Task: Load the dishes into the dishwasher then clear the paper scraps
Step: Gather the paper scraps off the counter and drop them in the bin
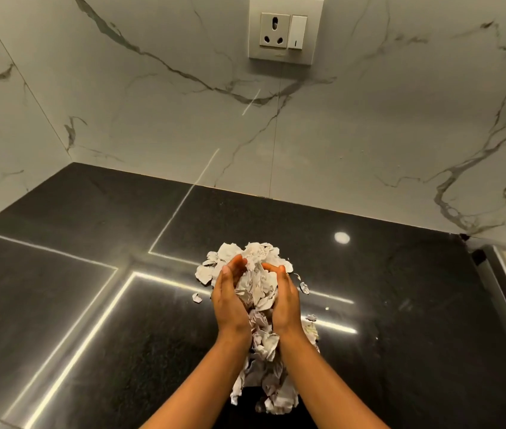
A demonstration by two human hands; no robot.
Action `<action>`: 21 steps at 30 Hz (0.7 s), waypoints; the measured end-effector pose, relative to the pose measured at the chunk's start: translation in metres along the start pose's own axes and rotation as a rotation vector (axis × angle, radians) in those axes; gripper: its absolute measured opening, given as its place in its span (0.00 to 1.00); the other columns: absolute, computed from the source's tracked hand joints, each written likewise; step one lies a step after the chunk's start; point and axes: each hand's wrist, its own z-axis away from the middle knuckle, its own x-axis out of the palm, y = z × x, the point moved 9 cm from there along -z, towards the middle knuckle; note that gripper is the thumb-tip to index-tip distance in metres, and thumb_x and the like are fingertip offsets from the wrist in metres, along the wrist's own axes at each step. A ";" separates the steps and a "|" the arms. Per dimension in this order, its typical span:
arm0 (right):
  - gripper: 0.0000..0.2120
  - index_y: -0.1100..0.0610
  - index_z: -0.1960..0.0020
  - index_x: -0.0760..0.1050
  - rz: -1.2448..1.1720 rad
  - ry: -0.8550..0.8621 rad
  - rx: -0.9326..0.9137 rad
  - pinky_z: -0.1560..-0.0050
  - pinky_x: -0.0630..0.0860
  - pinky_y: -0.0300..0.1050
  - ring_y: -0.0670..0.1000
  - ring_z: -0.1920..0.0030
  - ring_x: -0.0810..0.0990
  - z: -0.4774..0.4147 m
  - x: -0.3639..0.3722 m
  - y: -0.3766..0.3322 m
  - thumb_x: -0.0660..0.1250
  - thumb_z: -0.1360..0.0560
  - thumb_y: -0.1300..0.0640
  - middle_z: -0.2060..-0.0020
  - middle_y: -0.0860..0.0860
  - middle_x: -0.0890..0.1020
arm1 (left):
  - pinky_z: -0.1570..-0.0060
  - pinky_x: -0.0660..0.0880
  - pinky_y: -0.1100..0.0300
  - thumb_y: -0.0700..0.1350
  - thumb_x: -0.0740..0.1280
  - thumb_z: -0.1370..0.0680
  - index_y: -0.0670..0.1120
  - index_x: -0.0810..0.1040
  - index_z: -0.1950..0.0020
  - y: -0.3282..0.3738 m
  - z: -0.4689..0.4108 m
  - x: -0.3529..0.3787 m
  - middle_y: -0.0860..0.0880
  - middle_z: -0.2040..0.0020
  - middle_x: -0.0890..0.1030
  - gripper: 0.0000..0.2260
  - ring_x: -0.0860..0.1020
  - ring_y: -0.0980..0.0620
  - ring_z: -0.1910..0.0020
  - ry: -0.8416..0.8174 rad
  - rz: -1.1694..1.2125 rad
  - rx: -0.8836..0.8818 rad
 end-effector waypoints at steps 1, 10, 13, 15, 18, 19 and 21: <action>0.19 0.58 0.43 0.78 -0.029 -0.007 -0.004 0.37 0.73 0.49 0.51 0.41 0.78 -0.001 0.001 -0.002 0.53 0.19 0.48 0.45 0.54 0.82 | 0.46 0.76 0.64 0.47 0.54 0.17 0.43 0.79 0.42 0.000 -0.002 0.001 0.46 0.45 0.83 0.16 0.80 0.53 0.45 0.005 0.020 -0.006; 0.16 0.57 0.44 0.78 0.152 -0.122 -0.071 0.50 0.73 0.30 0.40 0.47 0.80 -0.016 0.013 -0.019 0.54 0.18 0.52 0.48 0.48 0.82 | 0.35 0.71 0.47 0.55 0.53 0.17 0.48 0.79 0.39 -0.018 -0.014 0.012 0.47 0.41 0.81 0.19 0.79 0.50 0.40 -0.051 0.047 -0.133; 0.18 0.57 0.44 0.78 0.069 -0.103 -0.031 0.49 0.75 0.32 0.42 0.47 0.80 -0.017 0.012 -0.015 0.53 0.19 0.50 0.49 0.48 0.83 | 0.33 0.70 0.46 0.57 0.52 0.18 0.50 0.78 0.37 -0.021 -0.015 0.011 0.49 0.39 0.80 0.20 0.77 0.51 0.38 -0.079 0.049 -0.114; 0.20 0.58 0.43 0.78 -0.077 -0.079 0.057 0.44 0.77 0.43 0.49 0.46 0.81 -0.014 0.012 -0.009 0.53 0.19 0.47 0.48 0.52 0.83 | 0.34 0.70 0.45 0.58 0.52 0.18 0.48 0.76 0.35 -0.024 -0.014 0.010 0.46 0.39 0.80 0.21 0.78 0.48 0.38 -0.058 0.134 -0.146; 0.23 0.61 0.43 0.78 -0.224 -0.050 0.104 0.41 0.76 0.53 0.56 0.43 0.80 -0.011 0.012 -0.005 0.53 0.20 0.45 0.47 0.58 0.82 | 0.38 0.73 0.44 0.56 0.52 0.18 0.45 0.77 0.37 -0.026 -0.011 0.011 0.41 0.42 0.81 0.21 0.79 0.43 0.41 -0.013 0.287 -0.224; 0.23 0.62 0.45 0.78 -0.260 -0.050 0.106 0.41 0.76 0.53 0.57 0.44 0.80 -0.011 0.013 -0.007 0.53 0.20 0.46 0.47 0.59 0.82 | 0.40 0.74 0.44 0.56 0.53 0.18 0.44 0.78 0.40 -0.024 -0.010 0.013 0.40 0.43 0.82 0.21 0.80 0.42 0.42 -0.005 0.319 -0.237; 0.22 0.62 0.49 0.79 -0.324 -0.041 0.102 0.43 0.76 0.54 0.58 0.47 0.81 -0.012 0.015 -0.014 0.53 0.19 0.48 0.50 0.61 0.83 | 0.44 0.76 0.46 0.55 0.53 0.18 0.43 0.80 0.45 -0.019 -0.010 0.017 0.39 0.46 0.83 0.21 0.81 0.41 0.46 0.003 0.352 -0.238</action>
